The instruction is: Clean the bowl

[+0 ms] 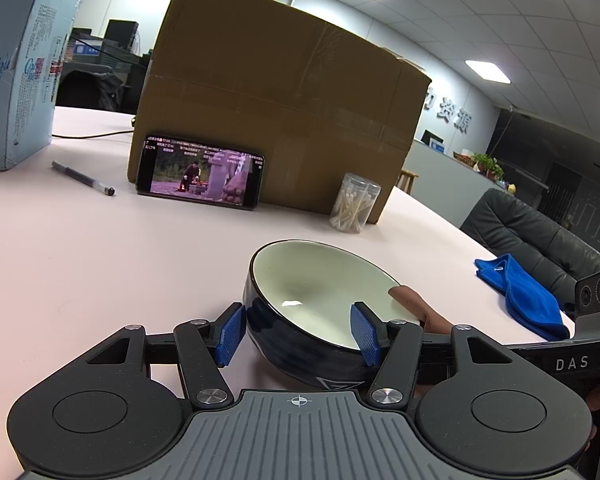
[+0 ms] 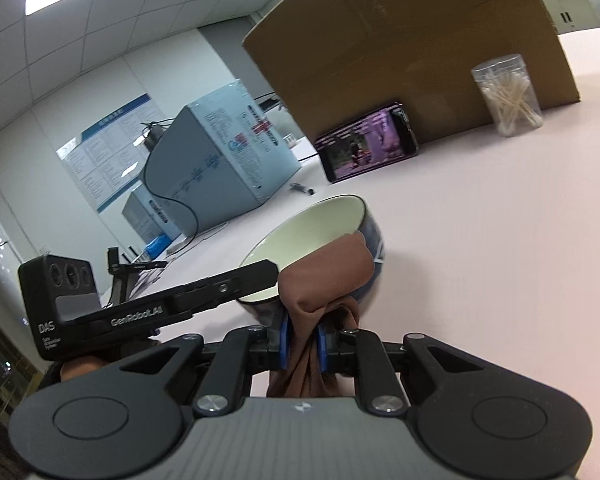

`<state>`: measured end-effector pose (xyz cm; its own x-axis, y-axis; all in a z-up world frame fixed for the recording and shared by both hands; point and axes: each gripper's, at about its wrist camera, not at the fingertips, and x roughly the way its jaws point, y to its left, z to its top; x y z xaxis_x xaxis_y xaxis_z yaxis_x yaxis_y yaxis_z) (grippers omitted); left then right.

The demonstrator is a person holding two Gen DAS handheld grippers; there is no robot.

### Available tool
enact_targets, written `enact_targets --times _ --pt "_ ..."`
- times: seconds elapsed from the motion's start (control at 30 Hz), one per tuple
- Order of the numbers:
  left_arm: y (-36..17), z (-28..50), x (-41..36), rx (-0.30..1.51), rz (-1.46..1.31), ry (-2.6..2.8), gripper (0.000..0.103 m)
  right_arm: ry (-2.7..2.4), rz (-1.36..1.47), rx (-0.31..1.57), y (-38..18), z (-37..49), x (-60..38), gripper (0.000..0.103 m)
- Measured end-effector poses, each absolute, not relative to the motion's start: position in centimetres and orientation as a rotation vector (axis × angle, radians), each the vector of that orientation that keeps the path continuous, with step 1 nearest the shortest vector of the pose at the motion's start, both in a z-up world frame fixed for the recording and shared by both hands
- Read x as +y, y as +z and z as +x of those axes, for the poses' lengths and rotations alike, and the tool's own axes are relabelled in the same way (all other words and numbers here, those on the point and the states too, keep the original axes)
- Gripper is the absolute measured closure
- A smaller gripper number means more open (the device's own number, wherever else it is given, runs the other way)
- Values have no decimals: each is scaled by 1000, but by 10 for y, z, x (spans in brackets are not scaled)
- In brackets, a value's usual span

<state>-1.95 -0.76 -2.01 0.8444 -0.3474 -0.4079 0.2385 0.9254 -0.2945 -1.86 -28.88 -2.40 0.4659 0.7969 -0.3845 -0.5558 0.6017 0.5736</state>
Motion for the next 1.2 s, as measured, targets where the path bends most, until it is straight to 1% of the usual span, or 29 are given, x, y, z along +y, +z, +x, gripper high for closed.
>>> enact_targets --times 0.27,0.53,0.9,1.2 --pt "-20 -19 -8 473 -238 -313 46 949 328 671 -22 -26 -277 86" --pt "-19 -19 -7 473 -239 -313 46 848 410 684 -26 -18 -291 86" --pt "-20 -18 -5 473 -238 -315 46 937 333 669 -22 -24 -276 86" --pt "-21 -18 -5 473 -240 -315 46 838 420 657 -24 -13 -291 86"
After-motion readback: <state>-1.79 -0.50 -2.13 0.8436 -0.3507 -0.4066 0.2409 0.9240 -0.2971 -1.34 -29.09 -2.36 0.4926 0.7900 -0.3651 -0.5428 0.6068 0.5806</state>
